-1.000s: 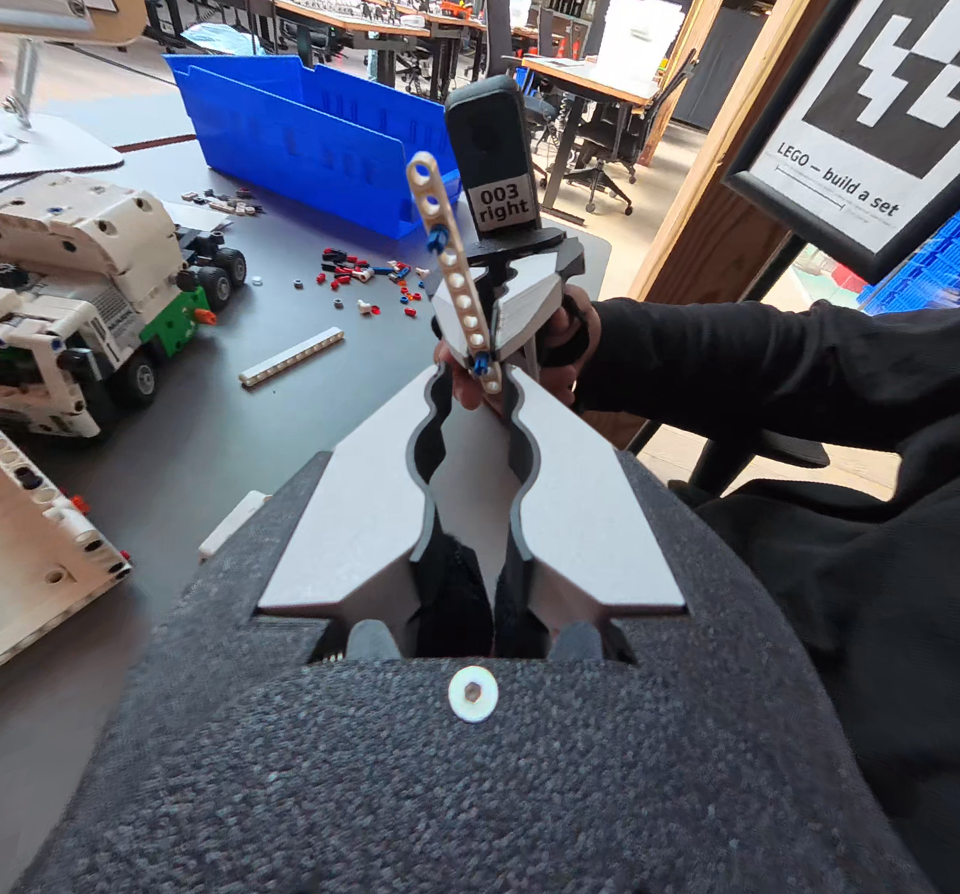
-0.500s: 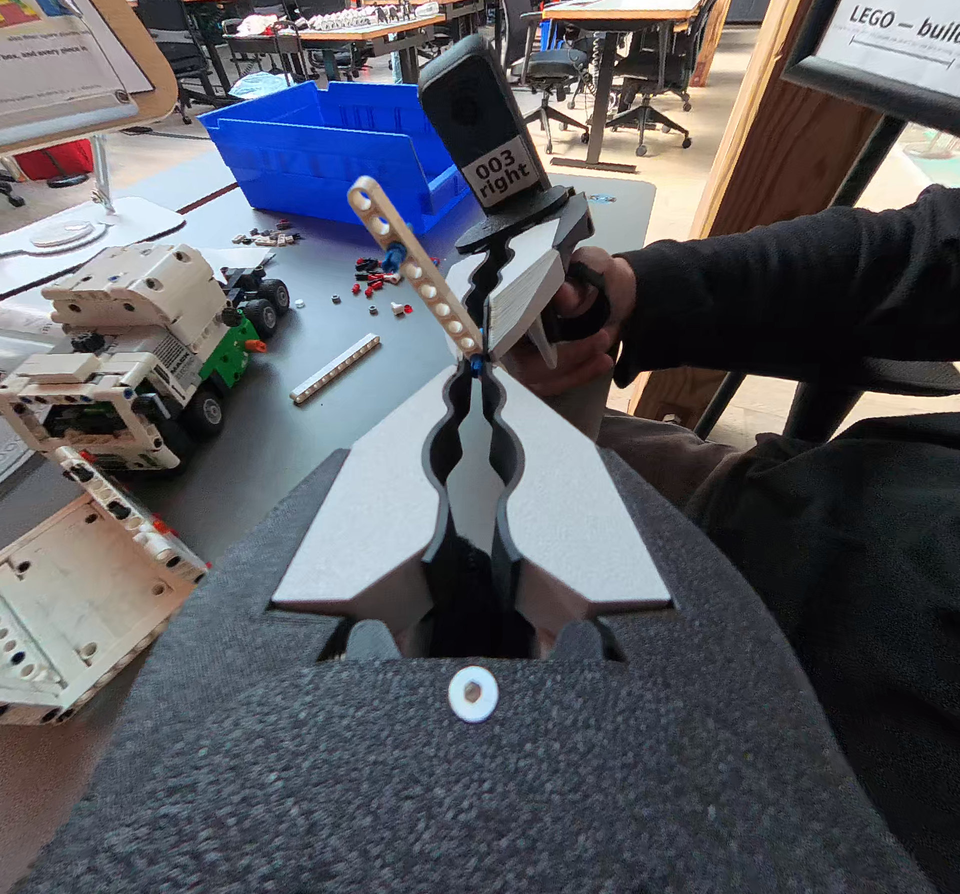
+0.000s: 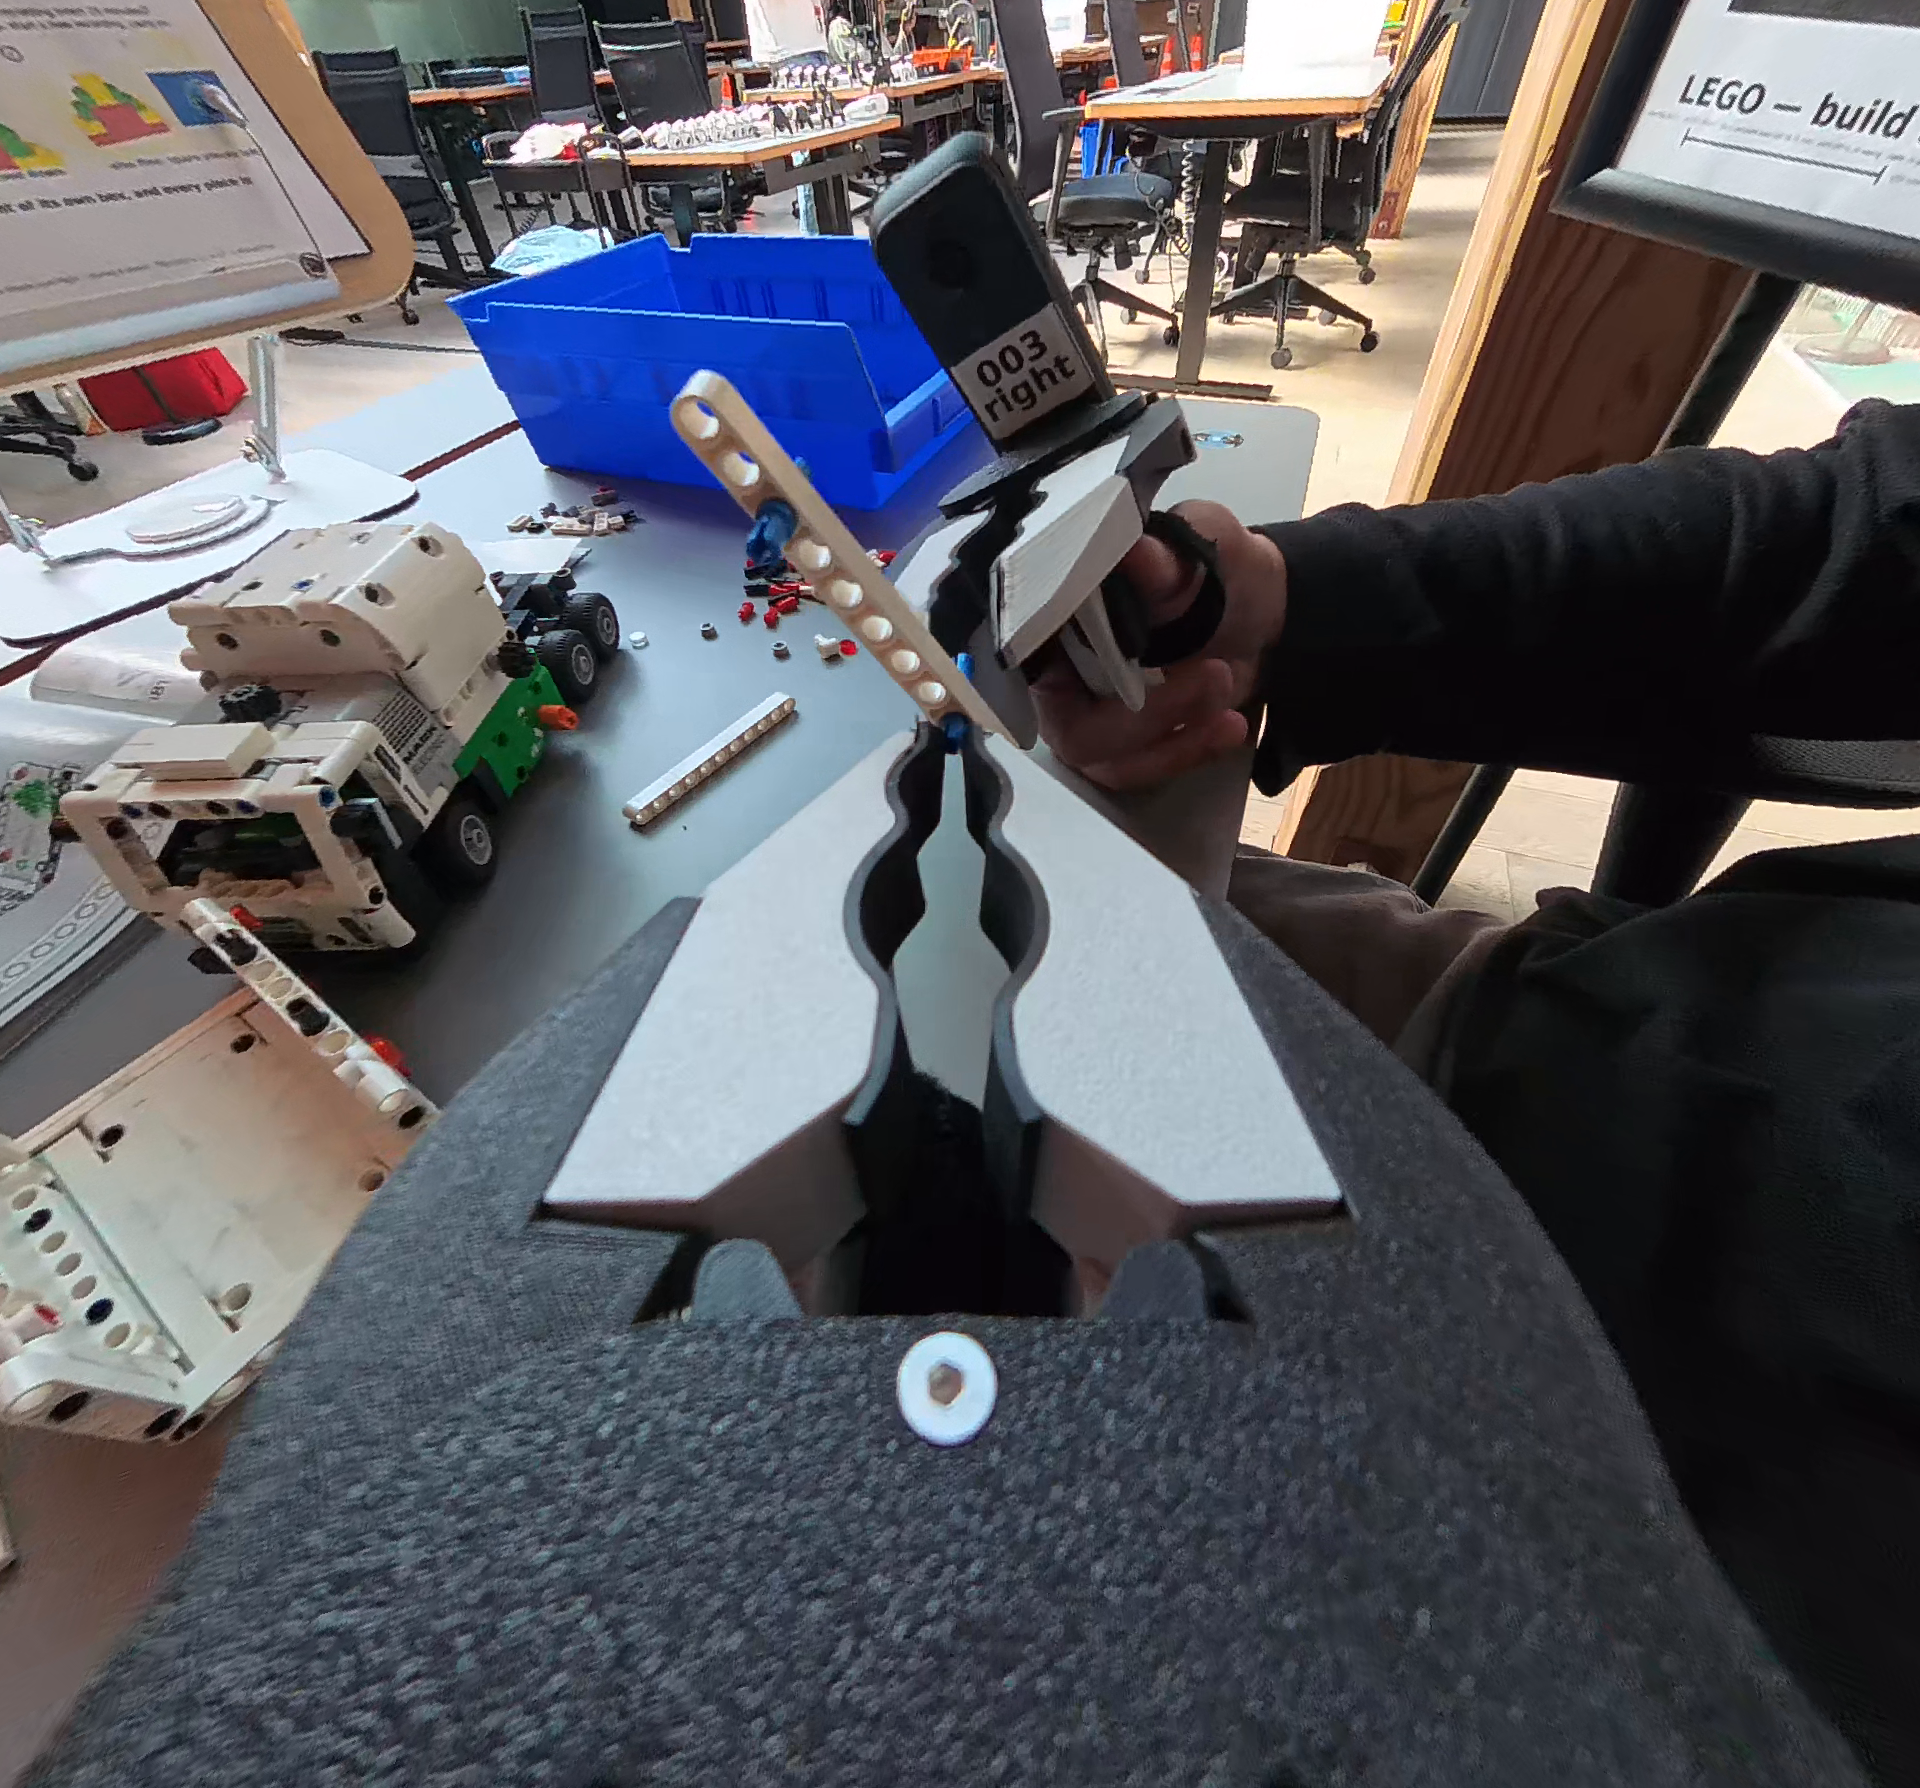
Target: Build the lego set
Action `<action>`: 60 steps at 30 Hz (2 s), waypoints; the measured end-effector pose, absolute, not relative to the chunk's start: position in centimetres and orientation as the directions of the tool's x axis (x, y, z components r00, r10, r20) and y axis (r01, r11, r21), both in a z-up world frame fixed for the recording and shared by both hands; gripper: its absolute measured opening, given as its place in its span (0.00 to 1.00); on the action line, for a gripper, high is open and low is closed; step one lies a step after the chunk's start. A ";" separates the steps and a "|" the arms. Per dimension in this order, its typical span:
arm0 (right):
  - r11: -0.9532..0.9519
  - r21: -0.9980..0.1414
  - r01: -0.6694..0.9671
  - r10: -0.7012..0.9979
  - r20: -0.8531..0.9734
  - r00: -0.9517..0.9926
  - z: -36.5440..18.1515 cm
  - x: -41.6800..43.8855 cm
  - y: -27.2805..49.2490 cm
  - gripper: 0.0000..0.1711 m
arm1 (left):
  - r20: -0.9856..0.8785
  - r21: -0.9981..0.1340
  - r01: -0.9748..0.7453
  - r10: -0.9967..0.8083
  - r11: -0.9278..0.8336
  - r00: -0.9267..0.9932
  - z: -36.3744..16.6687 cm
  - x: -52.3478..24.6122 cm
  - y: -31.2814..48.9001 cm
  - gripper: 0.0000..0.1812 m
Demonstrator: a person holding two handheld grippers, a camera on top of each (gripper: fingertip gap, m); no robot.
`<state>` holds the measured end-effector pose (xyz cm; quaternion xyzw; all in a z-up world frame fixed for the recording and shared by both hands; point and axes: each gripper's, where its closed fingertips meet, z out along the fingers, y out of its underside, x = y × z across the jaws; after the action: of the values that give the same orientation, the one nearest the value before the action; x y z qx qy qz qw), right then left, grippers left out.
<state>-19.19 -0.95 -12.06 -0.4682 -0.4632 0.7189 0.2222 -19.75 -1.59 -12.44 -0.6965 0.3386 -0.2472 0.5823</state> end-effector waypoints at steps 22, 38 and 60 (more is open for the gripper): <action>-0.444 -0.886 0.136 0.762 -0.453 -0.463 -12.5 -19.3 -1.4 0.02 | -0.049 -0.977 -0.192 -0.768 -0.098 0.638 -13.0 -19.4 -1.7 0.01; -0.233 -0.957 0.172 0.870 -0.284 -0.403 -13.7 -19.8 -2.6 0.01 | 0.138 -0.973 -0.084 -0.833 -0.215 0.535 -13.1 -19.1 -2.3 0.03; 0.026 -0.978 0.206 0.888 -0.072 -0.454 -13.4 -19.6 -4.5 0.01 | -0.228 -0.886 -0.463 -0.851 -0.020 0.473 -14.1 -19.4 -4.7 0.03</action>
<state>-19.63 -4.54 -13.44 -0.4226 -0.6471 0.5554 0.3070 -19.44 -4.69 -14.06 -0.6885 0.4772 -0.1892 0.5123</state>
